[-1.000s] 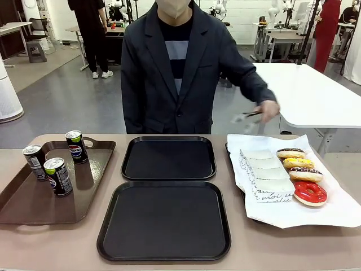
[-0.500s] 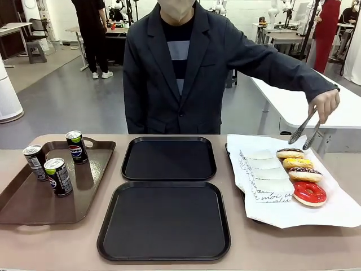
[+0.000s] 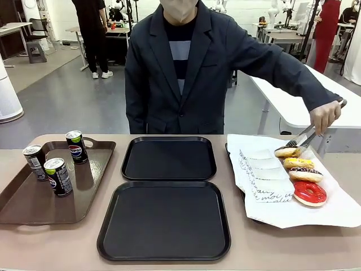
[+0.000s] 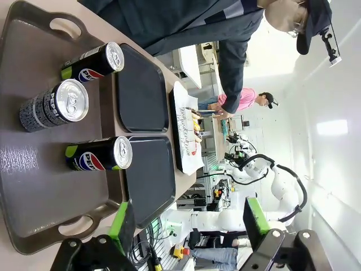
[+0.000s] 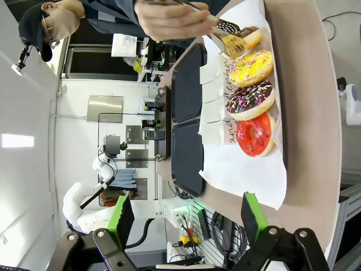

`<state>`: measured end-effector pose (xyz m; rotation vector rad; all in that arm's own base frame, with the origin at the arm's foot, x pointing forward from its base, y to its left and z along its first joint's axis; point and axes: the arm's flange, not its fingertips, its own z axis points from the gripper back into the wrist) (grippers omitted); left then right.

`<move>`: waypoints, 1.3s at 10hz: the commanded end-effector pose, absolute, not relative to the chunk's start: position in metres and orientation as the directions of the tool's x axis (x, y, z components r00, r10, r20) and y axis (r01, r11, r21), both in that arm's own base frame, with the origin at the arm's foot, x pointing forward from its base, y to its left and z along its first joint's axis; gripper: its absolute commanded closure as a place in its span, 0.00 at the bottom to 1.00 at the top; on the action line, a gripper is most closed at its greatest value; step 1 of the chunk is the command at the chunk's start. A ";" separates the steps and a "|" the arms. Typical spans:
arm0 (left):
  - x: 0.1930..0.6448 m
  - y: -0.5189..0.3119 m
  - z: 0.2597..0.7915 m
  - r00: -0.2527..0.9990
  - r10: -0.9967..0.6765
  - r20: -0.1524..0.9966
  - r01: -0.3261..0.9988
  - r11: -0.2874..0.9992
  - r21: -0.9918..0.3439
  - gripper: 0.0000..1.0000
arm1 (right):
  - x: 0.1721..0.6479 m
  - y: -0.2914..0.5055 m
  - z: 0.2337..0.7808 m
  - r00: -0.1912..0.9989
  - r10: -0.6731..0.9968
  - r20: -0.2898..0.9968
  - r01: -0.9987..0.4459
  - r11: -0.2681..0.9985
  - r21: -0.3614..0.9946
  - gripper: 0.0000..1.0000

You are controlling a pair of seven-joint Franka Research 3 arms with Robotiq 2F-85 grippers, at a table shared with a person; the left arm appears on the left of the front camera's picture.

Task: Set up donuts and drinks on trays.
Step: Pick up one Pepsi coke and place it on the Flat Tray.

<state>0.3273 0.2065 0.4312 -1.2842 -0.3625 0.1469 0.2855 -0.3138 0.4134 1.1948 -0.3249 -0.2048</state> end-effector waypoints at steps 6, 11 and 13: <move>0.327 0.208 0.432 0.933 0.309 0.187 0.101 0.275 -0.956 0.00 | 0.285 -0.313 0.413 0.936 -0.324 0.141 -0.020 0.349 0.937 0.00; 0.321 0.206 0.442 0.949 0.264 0.171 0.087 0.302 -0.949 0.00 | 0.285 -0.313 0.413 0.936 -0.324 0.141 -0.020 0.349 0.937 0.00; 0.347 0.184 0.487 0.954 0.231 0.192 0.059 0.483 -0.874 0.00 | 0.285 -0.313 0.413 0.936 -0.324 0.141 -0.020 0.349 0.937 0.00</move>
